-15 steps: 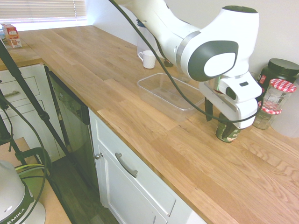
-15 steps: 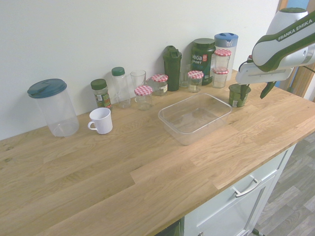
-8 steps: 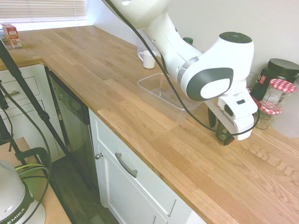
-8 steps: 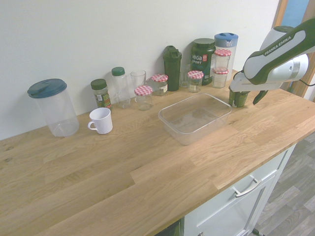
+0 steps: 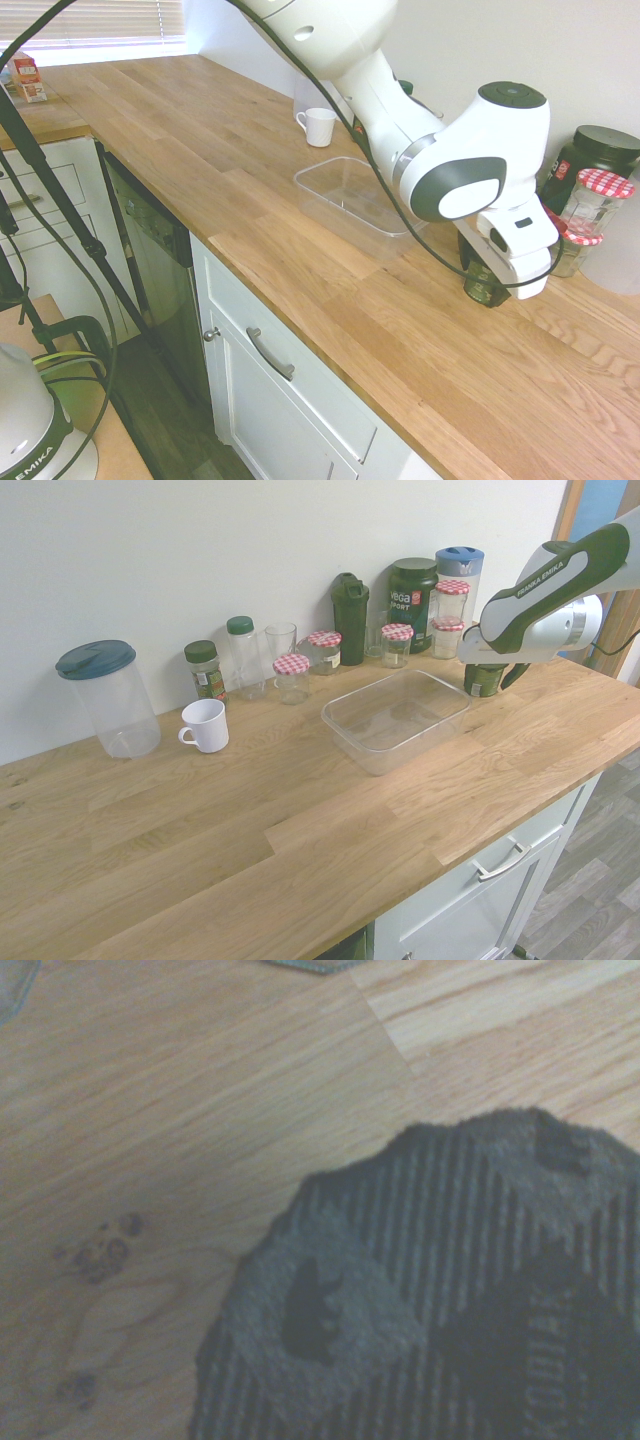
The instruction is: Put the cereal into the container
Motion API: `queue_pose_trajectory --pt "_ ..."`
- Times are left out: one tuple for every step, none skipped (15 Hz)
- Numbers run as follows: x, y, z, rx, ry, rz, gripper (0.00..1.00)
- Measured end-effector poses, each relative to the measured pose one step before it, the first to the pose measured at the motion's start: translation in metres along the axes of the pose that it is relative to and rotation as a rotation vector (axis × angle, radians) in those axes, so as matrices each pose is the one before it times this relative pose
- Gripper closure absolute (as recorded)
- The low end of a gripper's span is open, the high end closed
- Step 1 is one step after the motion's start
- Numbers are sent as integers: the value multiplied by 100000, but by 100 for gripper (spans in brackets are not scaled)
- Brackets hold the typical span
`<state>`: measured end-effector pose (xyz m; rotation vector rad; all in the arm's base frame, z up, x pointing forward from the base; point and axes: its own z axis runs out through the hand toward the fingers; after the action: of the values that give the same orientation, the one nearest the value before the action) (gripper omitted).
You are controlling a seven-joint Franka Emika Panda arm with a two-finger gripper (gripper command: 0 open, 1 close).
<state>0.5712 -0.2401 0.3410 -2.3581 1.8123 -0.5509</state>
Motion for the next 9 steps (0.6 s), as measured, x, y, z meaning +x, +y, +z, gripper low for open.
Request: queue_pose_trajectory --pt "144 -338 -168 573 420 -151 0" --pt "70 -224 -114 369 303 -154 0" --pt "48 -164 4 162 206 -142 0" --pt "-5 -129 89 55 101 -164 100" --pt "54 -172 82 164 140 -68 100" --pt "22 -146 95 239 171 -18 100" --pt "-38 -74 60 258 103 70 100" --pt "-24 -30 3 137 -19 122 100" --pt "-43 -61 -16 122 16 -31 100"
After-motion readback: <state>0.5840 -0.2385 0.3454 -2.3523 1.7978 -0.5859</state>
